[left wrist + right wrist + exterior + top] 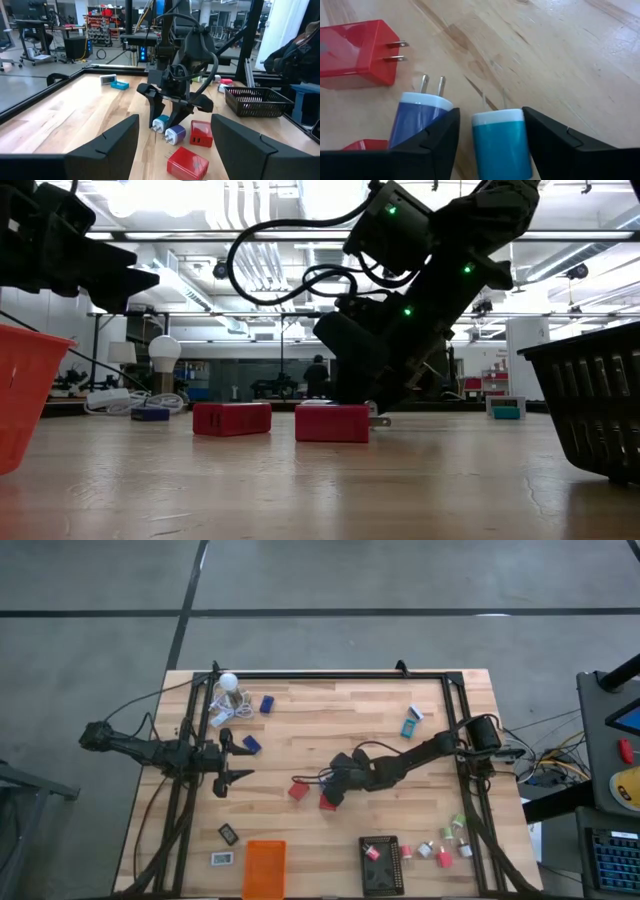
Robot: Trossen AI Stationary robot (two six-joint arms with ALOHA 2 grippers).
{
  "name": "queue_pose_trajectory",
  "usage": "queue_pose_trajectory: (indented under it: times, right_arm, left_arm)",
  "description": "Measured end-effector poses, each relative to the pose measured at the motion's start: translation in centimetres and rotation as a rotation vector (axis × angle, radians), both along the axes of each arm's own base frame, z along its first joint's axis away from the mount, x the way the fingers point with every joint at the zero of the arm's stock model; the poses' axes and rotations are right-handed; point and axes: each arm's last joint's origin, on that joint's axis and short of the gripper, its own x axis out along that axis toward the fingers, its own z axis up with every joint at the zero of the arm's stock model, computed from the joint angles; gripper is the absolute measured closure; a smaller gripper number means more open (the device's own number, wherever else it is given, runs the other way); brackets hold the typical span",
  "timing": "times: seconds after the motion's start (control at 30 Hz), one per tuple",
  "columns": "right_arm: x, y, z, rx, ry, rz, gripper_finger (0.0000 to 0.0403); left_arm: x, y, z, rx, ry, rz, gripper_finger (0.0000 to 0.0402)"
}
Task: Pick & Place Office items
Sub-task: Put the light blue charger adapter into the black bin
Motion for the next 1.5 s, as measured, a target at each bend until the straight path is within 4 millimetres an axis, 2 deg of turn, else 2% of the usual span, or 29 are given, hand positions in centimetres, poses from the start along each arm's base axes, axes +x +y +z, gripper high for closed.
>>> queue_pose_trajectory:
  times: [0.4, 0.73, 1.23, 1.5]
  right_arm:
    - [-0.1, 0.0, -0.1, 0.002, 0.015, 0.009, 0.0222]
    - [-0.2, 0.0, -0.1, 0.020, 0.023, 0.020, 0.0272]
    - [-0.1, 0.0, 0.0, 0.027, 0.015, 0.024, 0.0261]
    - [0.5, 0.2, 1.2, 0.042, 0.045, 0.041, 0.0261]
  left_arm:
    - [0.0, 0.0, 0.0, 0.000, 0.000, 0.000, 0.0149]
    - [0.0, 0.0, 0.0, 0.000, 0.000, 0.000, 0.0149]
    - [0.0, 0.0, 0.0, 0.000, 0.000, 0.000, 0.0149]
    - [0.0, 0.0, 0.0, 0.000, 0.000, -0.001, 0.0149]
